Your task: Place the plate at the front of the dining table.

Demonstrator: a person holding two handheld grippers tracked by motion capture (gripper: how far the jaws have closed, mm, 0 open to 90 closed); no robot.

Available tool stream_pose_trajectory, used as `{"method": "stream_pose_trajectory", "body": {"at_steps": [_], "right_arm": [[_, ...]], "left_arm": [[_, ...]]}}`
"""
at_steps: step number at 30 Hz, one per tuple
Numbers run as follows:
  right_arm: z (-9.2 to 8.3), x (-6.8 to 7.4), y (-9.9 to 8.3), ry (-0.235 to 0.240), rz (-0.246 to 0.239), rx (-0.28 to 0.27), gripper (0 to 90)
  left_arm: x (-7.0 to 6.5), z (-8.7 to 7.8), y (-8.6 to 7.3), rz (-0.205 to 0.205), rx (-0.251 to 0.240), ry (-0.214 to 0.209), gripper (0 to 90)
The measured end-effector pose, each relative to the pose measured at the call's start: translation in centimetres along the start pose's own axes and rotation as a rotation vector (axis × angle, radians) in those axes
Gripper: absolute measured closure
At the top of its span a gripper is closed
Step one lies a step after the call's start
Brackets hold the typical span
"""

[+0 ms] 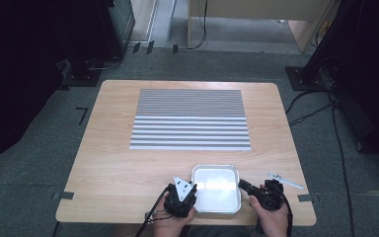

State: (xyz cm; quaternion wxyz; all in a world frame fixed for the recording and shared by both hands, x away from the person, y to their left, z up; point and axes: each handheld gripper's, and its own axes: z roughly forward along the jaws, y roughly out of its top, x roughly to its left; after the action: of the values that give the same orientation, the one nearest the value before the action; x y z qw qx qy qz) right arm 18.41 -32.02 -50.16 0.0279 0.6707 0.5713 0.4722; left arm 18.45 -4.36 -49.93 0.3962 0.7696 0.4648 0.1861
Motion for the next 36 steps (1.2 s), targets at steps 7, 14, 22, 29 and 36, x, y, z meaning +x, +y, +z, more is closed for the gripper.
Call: {"method": "stream_pose_trajectory", "body": {"at_steps": [7, 14, 22, 29, 36], "right_arm": [[0.1, 0.7, -0.4, -0.059, -0.067, -0.016, 88.6], [0.6, 2.4, -1.4, -0.189, -0.175, -0.048, 86.3], [0.9, 3.6, -2.1, -0.28, -0.129, -0.122, 89.9], [-0.1, 3.8, -2.0, -0.282, -0.1, -0.212, 90.0], [-1.2, 2.7, -1.3, -0.257, -0.03, -0.26, 90.0]], "left_arm": [[0.0, 0.2, -0.1, 0.004, 0.003, 0.006, 79.8], [-0.2, 0.3, -0.2, 0.016, -0.004, 0.021, 79.8], [-0.5, 0.3, -0.3, 0.028, -0.013, 0.026, 78.0], [-1.2, 0.2, 0.0, 0.018, -0.04, 0.024, 66.9], [-1.2, 0.1, 0.7, -0.041, -0.039, -0.029, 61.5]]}}
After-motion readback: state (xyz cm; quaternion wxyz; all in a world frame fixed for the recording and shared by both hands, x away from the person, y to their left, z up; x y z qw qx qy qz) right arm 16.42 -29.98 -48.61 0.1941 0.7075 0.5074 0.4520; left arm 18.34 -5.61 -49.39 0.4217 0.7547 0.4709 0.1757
